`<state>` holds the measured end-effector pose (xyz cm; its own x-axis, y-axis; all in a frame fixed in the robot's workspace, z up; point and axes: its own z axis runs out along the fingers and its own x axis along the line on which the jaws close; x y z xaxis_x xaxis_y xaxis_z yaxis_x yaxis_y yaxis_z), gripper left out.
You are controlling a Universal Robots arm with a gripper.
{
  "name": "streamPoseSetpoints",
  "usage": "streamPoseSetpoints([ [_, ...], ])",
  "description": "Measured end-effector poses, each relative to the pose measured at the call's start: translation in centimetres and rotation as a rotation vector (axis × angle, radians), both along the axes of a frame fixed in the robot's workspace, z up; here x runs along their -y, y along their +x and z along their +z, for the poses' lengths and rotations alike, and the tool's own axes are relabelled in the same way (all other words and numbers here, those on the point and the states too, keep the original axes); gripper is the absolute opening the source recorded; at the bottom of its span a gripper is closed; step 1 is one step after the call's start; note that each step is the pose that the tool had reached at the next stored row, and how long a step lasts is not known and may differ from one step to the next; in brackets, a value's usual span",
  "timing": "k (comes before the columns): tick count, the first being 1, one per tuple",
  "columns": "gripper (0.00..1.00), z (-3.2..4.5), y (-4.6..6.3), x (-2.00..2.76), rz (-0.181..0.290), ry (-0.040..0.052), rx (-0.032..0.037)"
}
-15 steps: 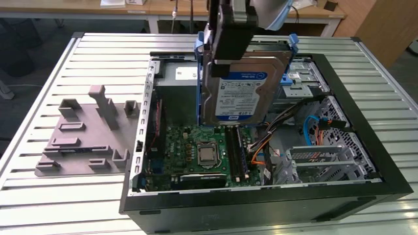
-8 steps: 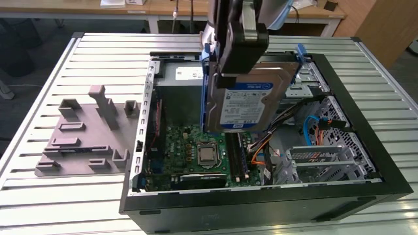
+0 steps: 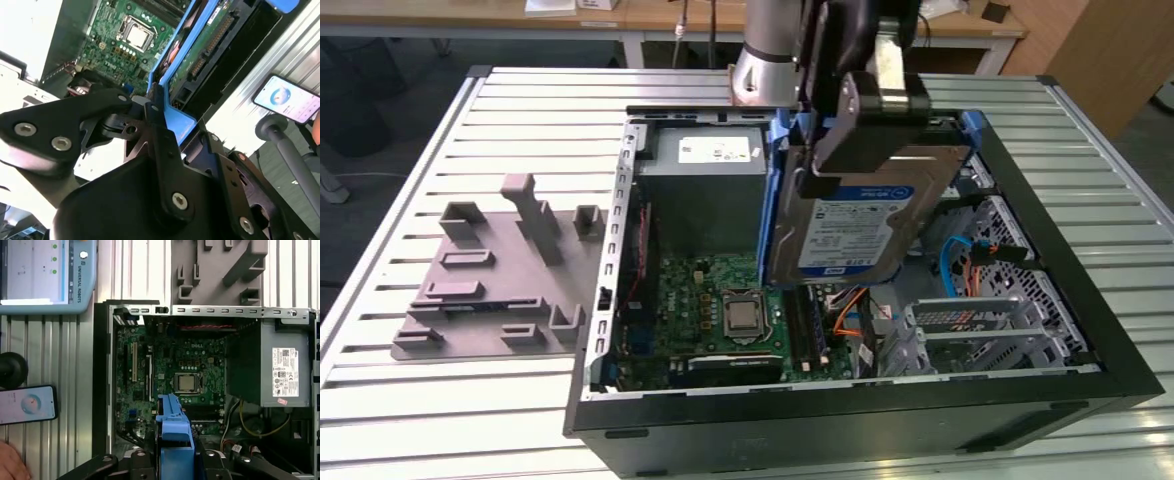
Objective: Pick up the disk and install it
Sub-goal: 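Insert the disk into the insertion slot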
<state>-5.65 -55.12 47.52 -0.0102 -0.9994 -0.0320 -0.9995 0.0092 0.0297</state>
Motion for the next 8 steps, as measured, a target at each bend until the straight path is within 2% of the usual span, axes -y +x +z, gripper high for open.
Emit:
streamPoseSetpoints([
  [2,0.36,-0.11,0.1,0.14,0.000,-0.0002,-0.0001],
  [8,0.36,-0.43,0.2,2.02,0.000,0.0003,0.0000],
])
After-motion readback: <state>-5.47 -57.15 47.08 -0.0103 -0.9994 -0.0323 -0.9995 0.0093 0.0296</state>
